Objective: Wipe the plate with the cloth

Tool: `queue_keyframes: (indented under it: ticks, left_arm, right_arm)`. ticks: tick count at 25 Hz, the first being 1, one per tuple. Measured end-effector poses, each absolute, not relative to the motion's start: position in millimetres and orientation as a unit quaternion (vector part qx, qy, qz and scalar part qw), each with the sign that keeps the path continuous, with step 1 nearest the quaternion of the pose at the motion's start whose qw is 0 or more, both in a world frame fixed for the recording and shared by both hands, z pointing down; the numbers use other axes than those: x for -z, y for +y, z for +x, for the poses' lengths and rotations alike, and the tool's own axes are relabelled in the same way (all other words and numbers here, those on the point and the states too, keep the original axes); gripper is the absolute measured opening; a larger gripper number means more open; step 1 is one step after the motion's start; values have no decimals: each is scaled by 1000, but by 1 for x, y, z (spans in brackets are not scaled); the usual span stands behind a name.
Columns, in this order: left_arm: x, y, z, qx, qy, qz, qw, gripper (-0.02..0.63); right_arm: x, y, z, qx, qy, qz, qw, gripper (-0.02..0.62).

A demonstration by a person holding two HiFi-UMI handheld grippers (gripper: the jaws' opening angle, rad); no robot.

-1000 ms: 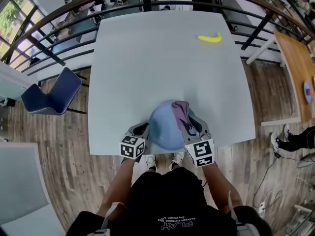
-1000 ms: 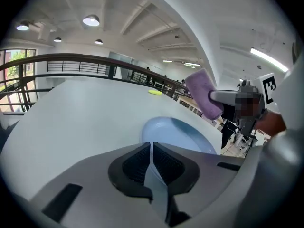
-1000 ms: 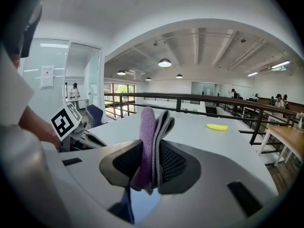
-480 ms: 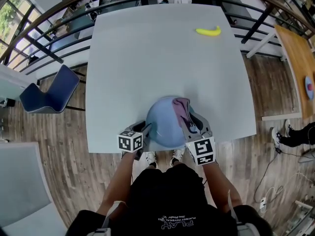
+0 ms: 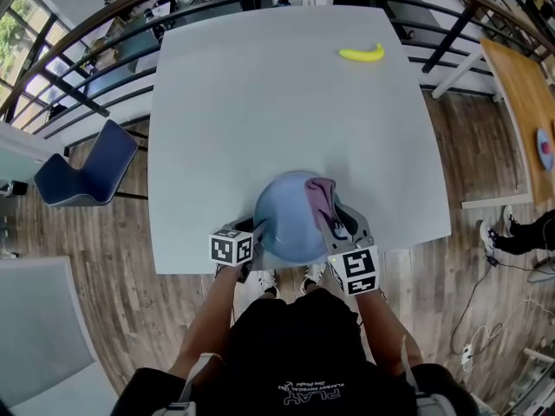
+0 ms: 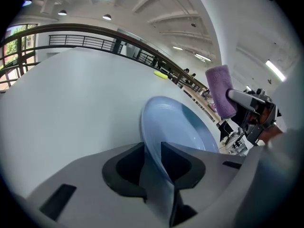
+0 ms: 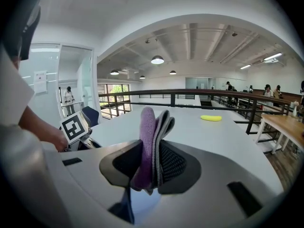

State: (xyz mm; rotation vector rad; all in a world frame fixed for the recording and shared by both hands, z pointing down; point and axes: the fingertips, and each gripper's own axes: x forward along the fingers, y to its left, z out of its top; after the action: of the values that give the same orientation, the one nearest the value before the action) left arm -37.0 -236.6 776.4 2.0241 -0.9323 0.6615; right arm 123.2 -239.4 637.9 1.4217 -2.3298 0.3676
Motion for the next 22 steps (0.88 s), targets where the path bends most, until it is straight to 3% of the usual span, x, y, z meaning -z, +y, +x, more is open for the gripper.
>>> queue_keyframes:
  ticks: [12,22]
  left_arm:
    - [-783,-238,-33,-293,-374,771,425,79]
    - [-787,-236,-39,-249,-377,747,488,44]
  right_arm:
    - [-640,-240,121,-142,-836,500,179,104]
    - [-634,-240,104,-133,-845,487,177,104]
